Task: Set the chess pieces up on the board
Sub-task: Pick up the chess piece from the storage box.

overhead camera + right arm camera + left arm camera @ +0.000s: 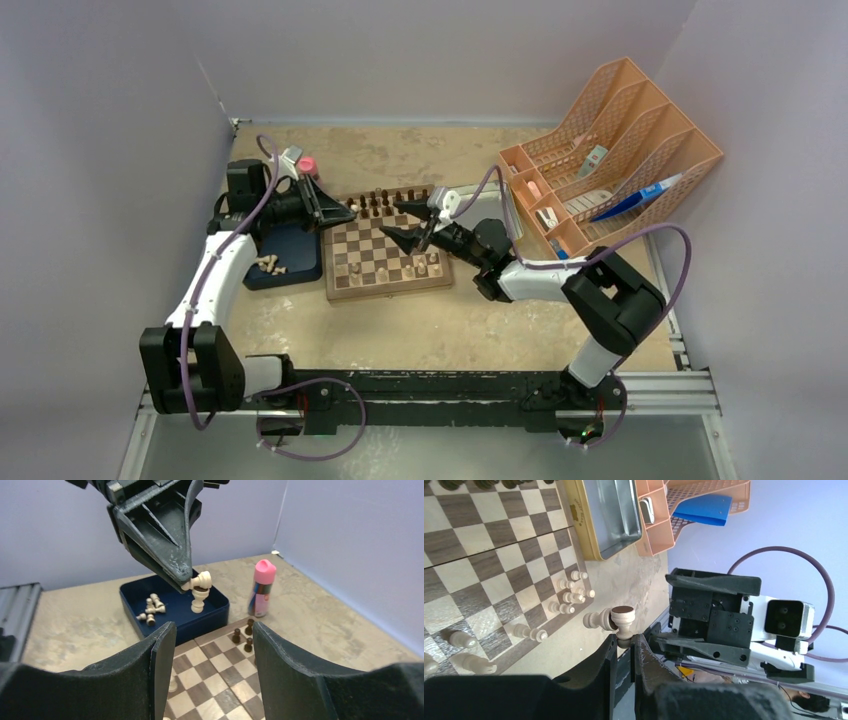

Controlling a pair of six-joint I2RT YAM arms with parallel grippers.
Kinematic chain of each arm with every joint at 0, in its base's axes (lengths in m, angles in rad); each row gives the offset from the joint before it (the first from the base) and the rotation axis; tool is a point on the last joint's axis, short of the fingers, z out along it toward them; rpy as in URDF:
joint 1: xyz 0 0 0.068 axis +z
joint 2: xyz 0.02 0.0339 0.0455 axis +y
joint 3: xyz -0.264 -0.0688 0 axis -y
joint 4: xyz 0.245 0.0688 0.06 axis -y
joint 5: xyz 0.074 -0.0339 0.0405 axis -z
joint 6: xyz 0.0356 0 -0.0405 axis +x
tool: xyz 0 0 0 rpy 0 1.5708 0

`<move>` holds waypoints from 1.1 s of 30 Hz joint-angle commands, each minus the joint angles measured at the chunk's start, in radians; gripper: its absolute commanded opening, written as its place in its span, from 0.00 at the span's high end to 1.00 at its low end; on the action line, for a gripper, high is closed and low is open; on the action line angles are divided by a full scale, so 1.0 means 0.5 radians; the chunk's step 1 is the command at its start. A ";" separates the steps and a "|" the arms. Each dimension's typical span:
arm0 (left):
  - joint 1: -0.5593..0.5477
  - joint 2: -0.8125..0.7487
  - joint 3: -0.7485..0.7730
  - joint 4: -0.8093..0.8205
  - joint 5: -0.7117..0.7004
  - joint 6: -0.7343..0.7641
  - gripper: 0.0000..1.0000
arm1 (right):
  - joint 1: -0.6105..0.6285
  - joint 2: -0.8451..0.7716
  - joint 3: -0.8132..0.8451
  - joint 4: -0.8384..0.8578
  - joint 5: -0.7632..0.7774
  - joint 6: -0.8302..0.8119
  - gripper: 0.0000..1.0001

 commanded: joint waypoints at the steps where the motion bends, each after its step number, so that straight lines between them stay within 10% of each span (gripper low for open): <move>1: -0.038 -0.040 0.037 -0.013 0.139 0.047 1.00 | 0.004 0.042 0.048 0.241 0.014 -0.327 0.39; 33: -0.199 -0.112 0.031 -0.021 0.132 -0.035 1.00 | 0.167 0.432 0.197 0.665 0.153 -0.174 0.50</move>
